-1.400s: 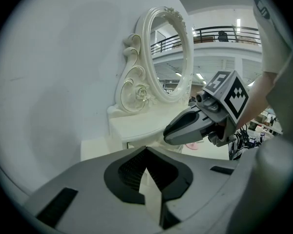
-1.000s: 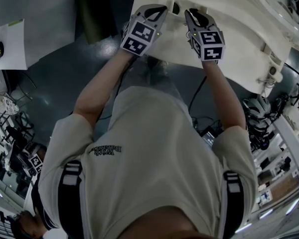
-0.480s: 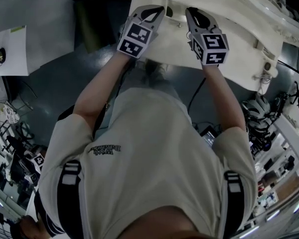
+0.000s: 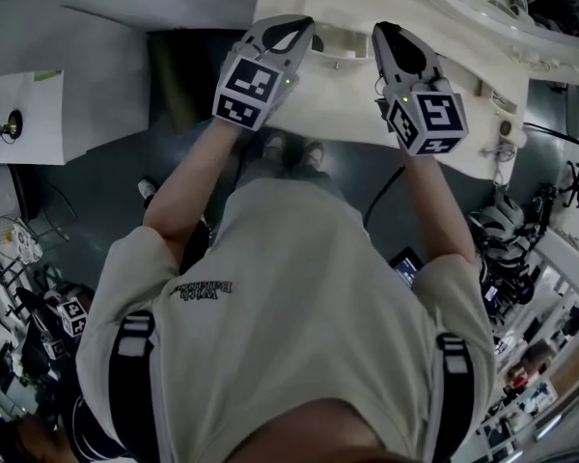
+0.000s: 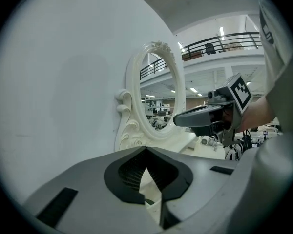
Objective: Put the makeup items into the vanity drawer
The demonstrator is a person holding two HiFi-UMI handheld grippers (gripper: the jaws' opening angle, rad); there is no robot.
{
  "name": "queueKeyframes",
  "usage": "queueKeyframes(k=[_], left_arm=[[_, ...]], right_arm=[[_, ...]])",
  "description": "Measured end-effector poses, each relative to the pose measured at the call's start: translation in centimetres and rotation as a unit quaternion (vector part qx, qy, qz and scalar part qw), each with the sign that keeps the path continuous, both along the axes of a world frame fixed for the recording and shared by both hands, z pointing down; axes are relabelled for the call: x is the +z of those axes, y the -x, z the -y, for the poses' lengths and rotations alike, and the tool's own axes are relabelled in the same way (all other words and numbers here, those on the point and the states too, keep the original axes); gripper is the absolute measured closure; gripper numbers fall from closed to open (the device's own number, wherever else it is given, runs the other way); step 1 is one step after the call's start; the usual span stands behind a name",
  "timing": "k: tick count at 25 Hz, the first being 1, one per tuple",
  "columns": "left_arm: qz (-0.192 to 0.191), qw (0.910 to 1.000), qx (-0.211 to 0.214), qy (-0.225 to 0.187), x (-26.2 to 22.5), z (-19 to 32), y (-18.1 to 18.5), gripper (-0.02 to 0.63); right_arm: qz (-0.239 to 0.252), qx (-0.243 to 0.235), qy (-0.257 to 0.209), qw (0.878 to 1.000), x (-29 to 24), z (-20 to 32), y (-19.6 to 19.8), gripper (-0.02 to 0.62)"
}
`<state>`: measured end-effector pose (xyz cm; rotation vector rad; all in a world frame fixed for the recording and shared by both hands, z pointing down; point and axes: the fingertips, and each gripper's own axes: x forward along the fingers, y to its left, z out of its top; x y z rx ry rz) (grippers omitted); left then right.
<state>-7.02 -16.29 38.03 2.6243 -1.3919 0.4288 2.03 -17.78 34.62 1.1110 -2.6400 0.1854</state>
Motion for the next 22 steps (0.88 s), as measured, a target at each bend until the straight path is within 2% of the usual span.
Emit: queueKeyframes(k=[6, 13, 22], left_arm=[[-0.014, 0.9983, 0.007, -0.057, -6.9, -1.4, -0.3, 0.592], [-0.047, 0.9915, 0.032, -0.117, -13.9, -4.0, -1.6, 0.591], [-0.044, 0.9842, 0.042, -0.166, -18.8, -8.3, -1.8, 0.591]], right_arm=[[0.043, 0.013, -0.045, 0.998, -6.2, -2.4, -1.5, 0.588], [0.083, 0.024, -0.094, 0.992, -11.6, -5.3, -3.3, 0.589], [0.122, 0.030, -0.112, 0.986, -15.0, -9.7, -4.6, 0.589]])
